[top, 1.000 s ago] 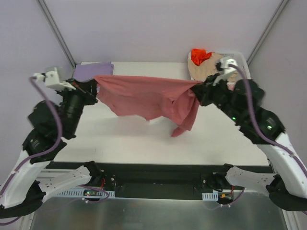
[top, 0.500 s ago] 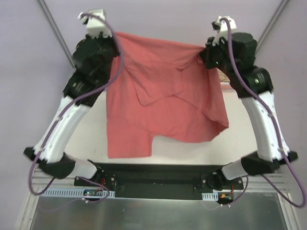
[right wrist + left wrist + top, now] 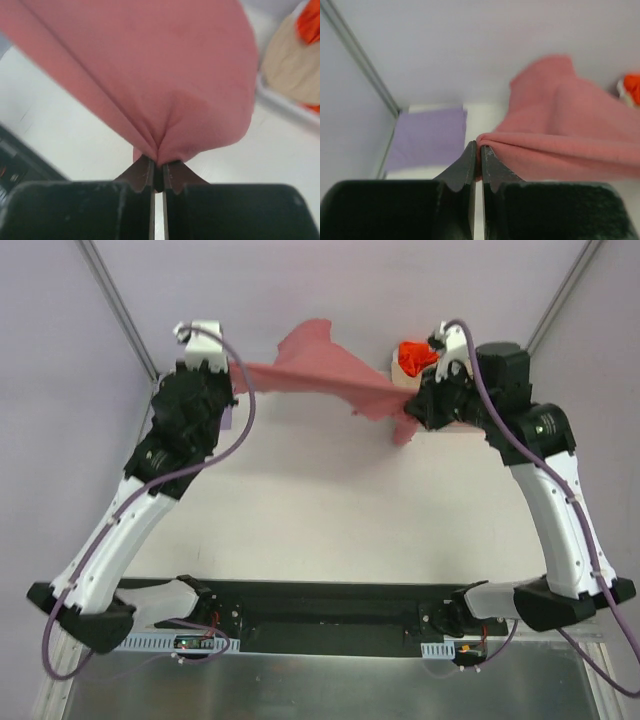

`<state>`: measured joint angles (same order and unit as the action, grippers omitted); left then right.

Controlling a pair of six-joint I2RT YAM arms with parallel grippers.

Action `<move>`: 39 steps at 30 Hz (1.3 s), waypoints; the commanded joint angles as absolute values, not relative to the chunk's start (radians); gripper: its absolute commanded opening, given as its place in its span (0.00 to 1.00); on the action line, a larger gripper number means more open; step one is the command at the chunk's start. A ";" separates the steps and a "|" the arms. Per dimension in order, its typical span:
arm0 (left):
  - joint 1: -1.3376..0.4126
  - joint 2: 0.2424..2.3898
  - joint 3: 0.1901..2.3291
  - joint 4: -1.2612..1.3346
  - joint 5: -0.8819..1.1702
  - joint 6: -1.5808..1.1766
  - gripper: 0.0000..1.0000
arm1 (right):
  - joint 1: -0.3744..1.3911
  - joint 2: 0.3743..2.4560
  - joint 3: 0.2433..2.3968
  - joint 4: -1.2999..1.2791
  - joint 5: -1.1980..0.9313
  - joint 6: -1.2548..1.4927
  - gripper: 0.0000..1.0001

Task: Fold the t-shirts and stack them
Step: Flatten out the tshirt

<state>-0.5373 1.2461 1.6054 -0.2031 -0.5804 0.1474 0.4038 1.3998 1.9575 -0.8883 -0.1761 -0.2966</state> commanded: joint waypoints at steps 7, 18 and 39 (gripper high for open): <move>-0.473 1.101 0.953 -0.265 -0.685 -0.259 0.01 | 0.451 1.360 1.358 -0.775 -0.270 -0.173 0.46; -0.356 1.200 1.016 -0.502 -0.438 -0.526 0.99 | 0.459 1.407 1.151 -0.628 -0.063 -0.011 0.96; -0.360 0.807 0.479 -0.730 -0.147 -0.965 0.99 | 1.017 1.324 0.758 -0.295 0.223 0.406 0.71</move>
<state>-0.3542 0.7841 0.5121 -0.6914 -0.2211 -0.9043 1.0012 1.2423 0.7429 -0.4236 0.1688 0.2985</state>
